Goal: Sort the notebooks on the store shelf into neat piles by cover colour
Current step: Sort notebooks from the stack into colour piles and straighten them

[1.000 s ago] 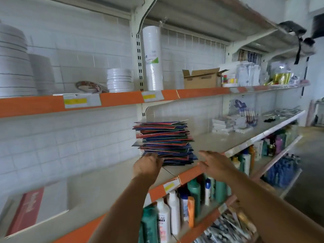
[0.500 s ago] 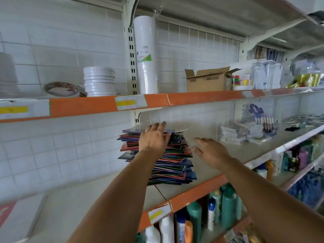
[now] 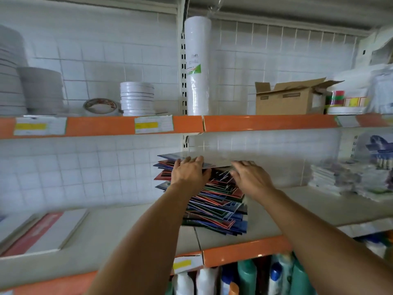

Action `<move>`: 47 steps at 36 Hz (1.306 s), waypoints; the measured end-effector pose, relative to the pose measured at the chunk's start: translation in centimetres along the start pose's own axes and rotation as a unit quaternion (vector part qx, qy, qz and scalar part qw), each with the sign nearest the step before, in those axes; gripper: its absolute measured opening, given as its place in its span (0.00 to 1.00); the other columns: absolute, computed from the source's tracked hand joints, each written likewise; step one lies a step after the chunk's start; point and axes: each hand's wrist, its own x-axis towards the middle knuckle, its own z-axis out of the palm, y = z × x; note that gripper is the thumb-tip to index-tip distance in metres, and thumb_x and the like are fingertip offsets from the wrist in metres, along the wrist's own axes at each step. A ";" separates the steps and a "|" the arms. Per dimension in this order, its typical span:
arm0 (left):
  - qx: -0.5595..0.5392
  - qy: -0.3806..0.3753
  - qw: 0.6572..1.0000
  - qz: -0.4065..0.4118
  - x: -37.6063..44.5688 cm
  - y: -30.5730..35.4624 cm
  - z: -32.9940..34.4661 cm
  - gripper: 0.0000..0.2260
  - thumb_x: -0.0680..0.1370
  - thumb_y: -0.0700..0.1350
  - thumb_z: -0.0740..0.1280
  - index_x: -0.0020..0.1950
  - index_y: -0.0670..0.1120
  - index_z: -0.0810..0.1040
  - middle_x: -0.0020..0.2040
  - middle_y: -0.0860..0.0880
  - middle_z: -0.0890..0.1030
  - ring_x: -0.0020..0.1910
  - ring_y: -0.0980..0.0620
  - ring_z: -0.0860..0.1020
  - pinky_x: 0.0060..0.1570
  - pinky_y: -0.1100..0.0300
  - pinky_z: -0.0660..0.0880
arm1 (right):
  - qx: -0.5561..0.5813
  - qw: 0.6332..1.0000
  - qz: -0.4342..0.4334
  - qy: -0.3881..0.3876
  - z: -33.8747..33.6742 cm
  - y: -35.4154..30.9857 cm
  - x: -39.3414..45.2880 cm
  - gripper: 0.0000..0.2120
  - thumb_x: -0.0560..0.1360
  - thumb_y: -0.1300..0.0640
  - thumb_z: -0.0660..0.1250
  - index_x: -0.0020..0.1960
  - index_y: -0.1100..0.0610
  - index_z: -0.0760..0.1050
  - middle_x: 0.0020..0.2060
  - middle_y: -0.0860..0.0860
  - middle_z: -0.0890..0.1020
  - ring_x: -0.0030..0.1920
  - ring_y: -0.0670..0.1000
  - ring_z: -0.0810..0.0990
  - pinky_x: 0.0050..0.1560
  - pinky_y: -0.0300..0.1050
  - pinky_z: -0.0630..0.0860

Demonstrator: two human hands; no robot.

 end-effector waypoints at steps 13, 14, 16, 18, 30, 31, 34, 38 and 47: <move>0.129 0.010 0.991 0.031 0.0 -2.4 -0.6 0.20 0.79 0.51 0.59 0.72 0.57 0.67 0.66 0.46 0.70 0.66 0.45 0.69 0.70 0.47 0.59 | 0.084 0.996 0.020 -0.011 -0.7 -3.2 1.8 0.24 0.82 0.51 0.51 0.76 0.57 0.56 0.64 0.56 0.75 0.62 0.55 0.74 0.70 0.51 0.61; 0.122 0.019 0.992 0.028 0.0 -2.3 -0.6 0.18 0.80 0.51 0.59 0.70 0.56 0.70 0.65 0.47 0.71 0.66 0.45 0.69 0.69 0.48 0.60 | 0.089 0.996 0.021 -0.025 -0.6 -3.3 1.8 0.26 0.82 0.48 0.51 0.77 0.57 0.53 0.64 0.56 0.76 0.62 0.55 0.74 0.71 0.52 0.60; 0.114 0.032 0.993 0.021 0.1 -2.1 -0.6 0.16 0.80 0.50 0.58 0.67 0.52 0.74 0.63 0.47 0.73 0.64 0.46 0.71 0.68 0.49 0.62 | 0.098 0.994 0.025 -0.047 -0.3 -3.3 1.9 0.31 0.81 0.42 0.52 0.78 0.55 0.50 0.67 0.55 0.74 0.64 0.56 0.73 0.70 0.53 0.62; 0.123 0.044 0.991 0.014 0.1 -1.7 -0.8 0.13 0.81 0.48 0.58 0.63 0.49 0.76 0.60 0.47 0.76 0.61 0.47 0.73 0.65 0.52 0.65 | 0.092 0.993 0.030 -0.060 -0.2 -3.2 2.0 0.35 0.79 0.37 0.53 0.78 0.54 0.48 0.69 0.55 0.72 0.65 0.57 0.73 0.67 0.53 0.66; 0.095 0.055 0.993 -0.042 -1.1 -3.4 -0.8 0.24 0.77 0.35 0.61 0.72 0.48 0.61 0.63 0.44 0.73 0.59 0.45 0.74 0.47 0.53 0.75 | 0.001 0.999 0.011 -0.046 -0.3 -3.3 2.2 0.34 0.77 0.34 0.53 0.75 0.53 0.55 0.62 0.53 0.77 0.64 0.55 0.70 0.62 0.52 0.63; 0.102 0.053 0.993 -0.040 -1.3 -3.6 -0.8 0.24 0.78 0.36 0.62 0.72 0.49 0.61 0.63 0.45 0.72 0.60 0.45 0.73 0.48 0.53 0.75 | -0.010 0.999 0.006 -0.038 -0.4 -3.4 2.2 0.33 0.77 0.34 0.53 0.75 0.53 0.56 0.61 0.52 0.77 0.64 0.55 0.70 0.62 0.52 0.62; 0.116 0.047 0.991 -0.040 -1.7 -3.8 -1.1 0.21 0.79 0.37 0.61 0.71 0.50 0.67 0.62 0.45 0.70 0.62 0.45 0.71 0.50 0.52 0.75 | -0.048 0.999 -0.011 -0.017 -0.7 -3.8 2.1 0.33 0.77 0.35 0.54 0.75 0.53 0.57 0.65 0.53 0.74 0.66 0.55 0.68 0.63 0.52 0.61; 0.099 0.057 0.992 -0.054 -2.2 -4.0 -1.3 0.16 0.80 0.39 0.62 0.67 0.48 0.72 0.61 0.46 0.70 0.62 0.47 0.70 0.51 0.53 0.75 | -0.085 0.996 -0.033 -0.005 -0.7 -4.1 2.2 0.26 0.78 0.38 0.56 0.70 0.51 0.68 0.64 0.53 0.72 0.66 0.54 0.67 0.65 0.52 0.60; 0.060 0.080 0.990 -0.099 -4.7 -5.1 -2.3 0.23 0.77 0.33 0.58 0.71 0.47 0.65 0.60 0.45 0.77 0.54 0.42 0.77 0.48 0.53 0.74 | -0.011 0.998 -0.060 -0.014 -2.1 -5.2 0.9 0.17 0.78 0.63 0.60 0.66 0.57 0.67 0.56 0.53 0.77 0.50 0.52 0.77 0.49 0.45 0.73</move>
